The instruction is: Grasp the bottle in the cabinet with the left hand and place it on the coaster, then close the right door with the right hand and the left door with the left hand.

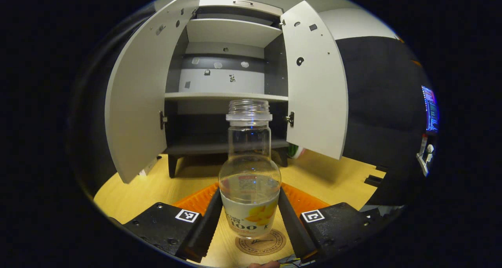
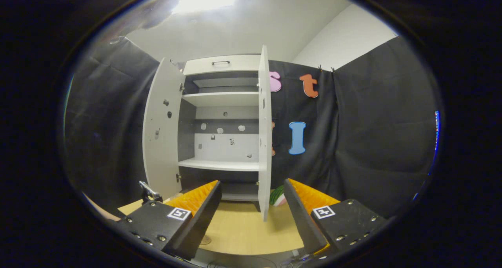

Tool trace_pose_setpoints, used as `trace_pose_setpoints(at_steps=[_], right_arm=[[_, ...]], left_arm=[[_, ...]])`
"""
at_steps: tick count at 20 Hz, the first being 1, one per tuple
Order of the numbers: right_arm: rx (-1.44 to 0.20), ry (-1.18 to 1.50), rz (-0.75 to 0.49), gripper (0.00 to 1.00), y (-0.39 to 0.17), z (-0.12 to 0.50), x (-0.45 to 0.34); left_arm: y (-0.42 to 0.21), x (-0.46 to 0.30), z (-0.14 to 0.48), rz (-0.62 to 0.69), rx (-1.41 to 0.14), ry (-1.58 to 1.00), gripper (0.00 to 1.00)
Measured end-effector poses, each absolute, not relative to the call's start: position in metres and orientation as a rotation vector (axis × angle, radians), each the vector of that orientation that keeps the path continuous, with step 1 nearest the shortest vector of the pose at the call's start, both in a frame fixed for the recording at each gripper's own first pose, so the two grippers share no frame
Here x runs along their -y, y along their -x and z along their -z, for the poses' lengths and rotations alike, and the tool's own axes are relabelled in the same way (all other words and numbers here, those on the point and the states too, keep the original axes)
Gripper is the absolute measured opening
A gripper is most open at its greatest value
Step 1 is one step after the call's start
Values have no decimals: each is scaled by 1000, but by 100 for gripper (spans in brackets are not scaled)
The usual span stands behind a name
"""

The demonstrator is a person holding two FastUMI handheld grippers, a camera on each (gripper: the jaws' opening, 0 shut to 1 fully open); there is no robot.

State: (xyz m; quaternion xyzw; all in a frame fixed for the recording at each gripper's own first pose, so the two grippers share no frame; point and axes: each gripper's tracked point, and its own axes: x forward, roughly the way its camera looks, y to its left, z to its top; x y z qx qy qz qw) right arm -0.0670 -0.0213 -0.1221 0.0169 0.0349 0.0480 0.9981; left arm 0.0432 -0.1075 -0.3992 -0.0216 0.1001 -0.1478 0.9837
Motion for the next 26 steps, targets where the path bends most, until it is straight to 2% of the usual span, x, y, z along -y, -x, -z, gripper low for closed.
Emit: trace_pose_setpoints(at_steps=[7,12,15,16,18,23,26], right_arm=[[-167,-22,-90,97,62,164,21],[-222,-48,-67,97,48,182,27],[-204,-82,-78,98,45,178,27],[-199,-93,-74,98,43,177,30],[-198,-109,-60,97,45,177,38],[-168,-95,-51,96,45,162,68],[-149,-131,-31,97,29,148,95]], left_arm=[[-38,132,432,388,-151,-48,80],[-27,133,445,414,-188,-31,81],[-21,144,448,482,-235,-63,83],[-18,142,442,490,-232,-76,90],[-16,141,422,503,-222,-87,98],[-21,128,353,490,-195,-103,98],[-17,128,307,527,-171,-102,98]])
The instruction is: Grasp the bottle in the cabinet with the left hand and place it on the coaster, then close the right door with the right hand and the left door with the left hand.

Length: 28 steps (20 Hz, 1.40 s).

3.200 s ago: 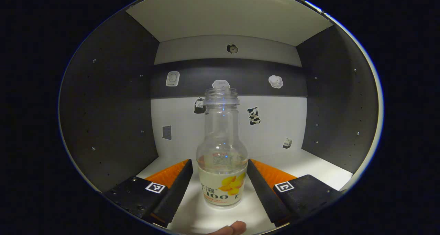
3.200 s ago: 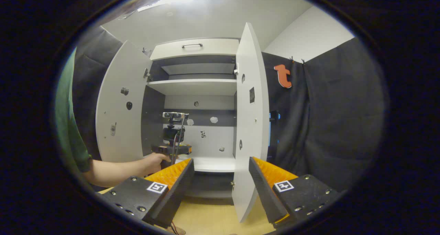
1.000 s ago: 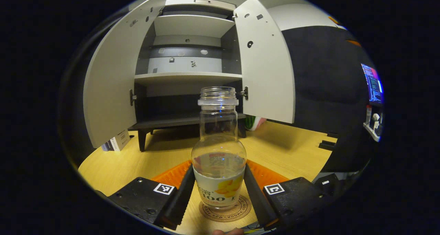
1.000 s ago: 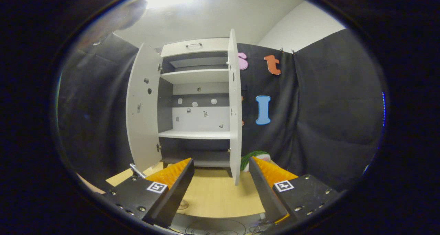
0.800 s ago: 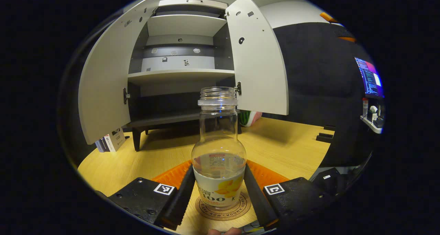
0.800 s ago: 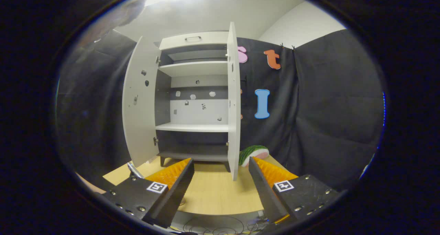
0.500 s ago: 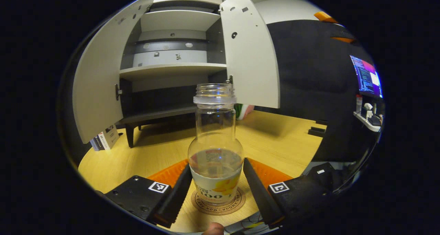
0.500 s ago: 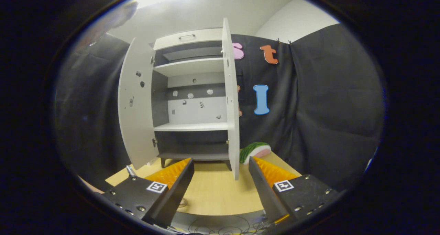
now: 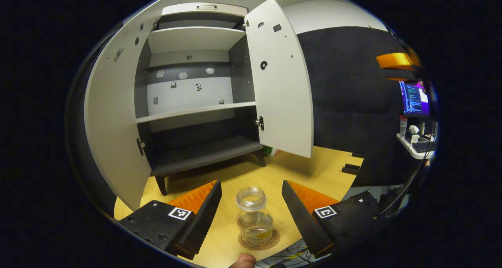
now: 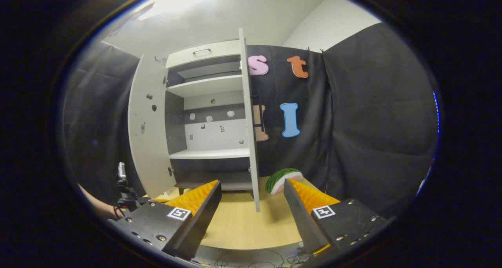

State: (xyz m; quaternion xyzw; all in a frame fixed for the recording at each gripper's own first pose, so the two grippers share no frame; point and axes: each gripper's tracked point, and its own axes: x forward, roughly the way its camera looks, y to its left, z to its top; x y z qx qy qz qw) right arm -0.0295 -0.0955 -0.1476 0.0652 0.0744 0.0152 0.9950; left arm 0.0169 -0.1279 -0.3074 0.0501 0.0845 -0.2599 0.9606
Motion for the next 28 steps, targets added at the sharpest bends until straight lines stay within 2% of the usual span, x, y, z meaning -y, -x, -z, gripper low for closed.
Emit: trace_pose_setpoints(at_steps=[3,9,14,15,20,21,24,28], right_arm=[[-114,-143,46,97,10,133,134],[-19,-134,50,97,-39,92,173],[-15,37,85,97,-115,63,195],[1,60,103,97,-132,54,198],[-63,29,230,97,-210,46,217],[-81,23,217,97,-220,47,211],[-94,-24,67,97,-240,46,173],[-79,-38,-1,98,-253,45,142]], left_arm=[[-17,131,255,548,-142,-63,98],[-30,154,146,597,-54,20,98],[-65,159,77,566,-8,57,100],[-74,157,64,558,1,67,98],[-115,130,35,462,6,46,98],[-119,127,34,463,4,45,98],[-131,114,35,453,-13,44,97],[-137,91,43,419,-50,34,97]])
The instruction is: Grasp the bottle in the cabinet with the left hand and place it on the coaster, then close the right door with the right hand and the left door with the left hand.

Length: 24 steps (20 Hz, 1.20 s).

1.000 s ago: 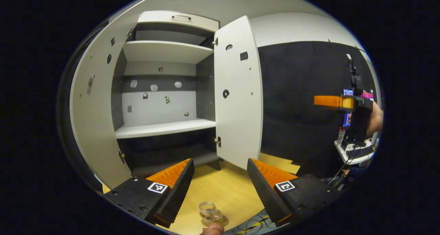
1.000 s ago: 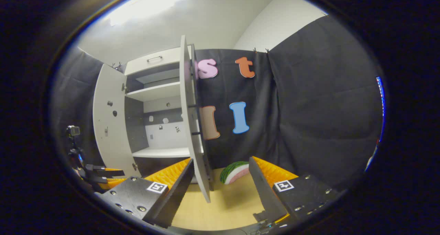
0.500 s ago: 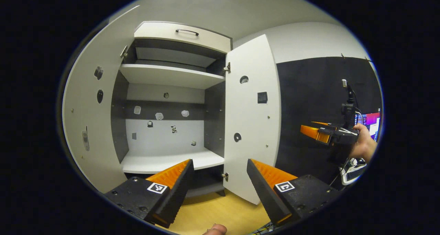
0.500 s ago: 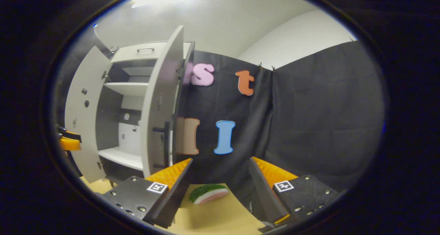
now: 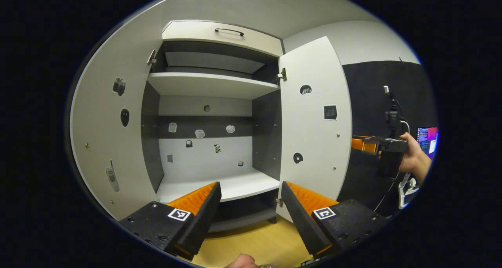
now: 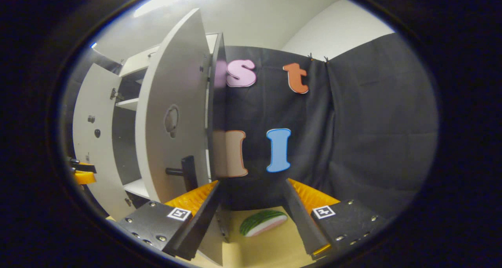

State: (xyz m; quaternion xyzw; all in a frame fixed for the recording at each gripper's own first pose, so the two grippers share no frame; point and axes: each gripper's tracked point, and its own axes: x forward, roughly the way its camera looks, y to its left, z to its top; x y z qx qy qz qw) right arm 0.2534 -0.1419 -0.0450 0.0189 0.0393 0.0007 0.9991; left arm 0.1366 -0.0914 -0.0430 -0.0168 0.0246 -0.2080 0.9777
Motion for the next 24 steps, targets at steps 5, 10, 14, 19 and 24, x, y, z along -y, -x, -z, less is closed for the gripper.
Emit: trace_pose_setpoints(at_steps=[5,10,14,19,24], right_arm=[[-76,5,40,91,-247,42,141],[-75,-14,101,90,-243,41,142],[-66,-8,134,88,-242,43,144],[-74,-15,133,87,-241,43,137],[-74,-63,78,87,-234,44,102]], left_arm=[[-131,56,27,370,-34,45,98],[-123,20,11,289,-17,48,98],[-112,0,2,252,-25,89,97],[-92,-29,-8,220,16,21,98],[-77,-53,-4,200,20,36,97]])
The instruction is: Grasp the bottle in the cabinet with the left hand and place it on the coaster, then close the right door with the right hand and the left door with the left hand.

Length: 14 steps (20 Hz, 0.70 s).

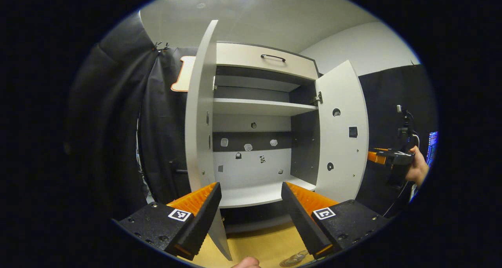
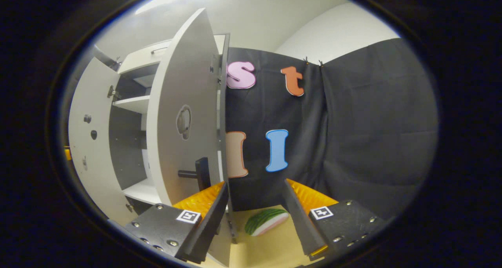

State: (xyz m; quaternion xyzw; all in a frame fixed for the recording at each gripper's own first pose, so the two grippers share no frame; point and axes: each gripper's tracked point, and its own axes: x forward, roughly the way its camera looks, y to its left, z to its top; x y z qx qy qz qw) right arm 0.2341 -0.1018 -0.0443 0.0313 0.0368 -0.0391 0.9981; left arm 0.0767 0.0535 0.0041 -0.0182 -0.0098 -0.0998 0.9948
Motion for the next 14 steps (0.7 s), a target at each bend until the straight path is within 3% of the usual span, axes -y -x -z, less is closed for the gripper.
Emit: trace_pose_setpoints(at_steps=[9,14], right_arm=[[-64,-85,-44,87,-240,47,40],[-86,-104,-189,87,-250,51,-18]], left_arm=[[-78,-112,18,135,-14,76,96],[-75,-134,21,117,-12,89,95]])
